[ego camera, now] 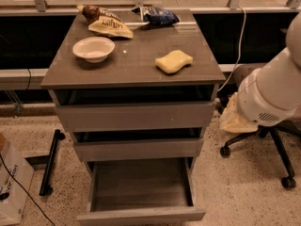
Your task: Close bottom drawer
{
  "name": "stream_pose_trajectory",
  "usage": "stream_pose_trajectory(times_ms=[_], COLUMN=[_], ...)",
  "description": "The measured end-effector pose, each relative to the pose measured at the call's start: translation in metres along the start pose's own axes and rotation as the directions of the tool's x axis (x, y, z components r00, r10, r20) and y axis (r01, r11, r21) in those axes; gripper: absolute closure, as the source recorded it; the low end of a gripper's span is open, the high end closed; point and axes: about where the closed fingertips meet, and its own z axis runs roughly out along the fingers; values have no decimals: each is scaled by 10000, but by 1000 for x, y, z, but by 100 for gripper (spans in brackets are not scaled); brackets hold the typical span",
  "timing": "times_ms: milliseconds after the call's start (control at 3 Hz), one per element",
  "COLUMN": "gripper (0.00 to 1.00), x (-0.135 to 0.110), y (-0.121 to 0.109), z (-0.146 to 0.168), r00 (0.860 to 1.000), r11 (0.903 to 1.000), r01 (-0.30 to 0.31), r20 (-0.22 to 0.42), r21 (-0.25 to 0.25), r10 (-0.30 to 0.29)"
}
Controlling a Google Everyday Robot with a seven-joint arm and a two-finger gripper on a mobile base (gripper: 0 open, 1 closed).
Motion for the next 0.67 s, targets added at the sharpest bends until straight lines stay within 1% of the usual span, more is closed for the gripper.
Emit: stream_pose_trajectory(times_ms=[333, 667], gripper=[100, 100], x=[10, 11], y=[20, 21], z=[53, 58], r00=[10000, 10000], r11=[9996, 9998], r01=[-63, -55], r20=[-48, -46], r21=[-257, -201], r10=[62, 54])
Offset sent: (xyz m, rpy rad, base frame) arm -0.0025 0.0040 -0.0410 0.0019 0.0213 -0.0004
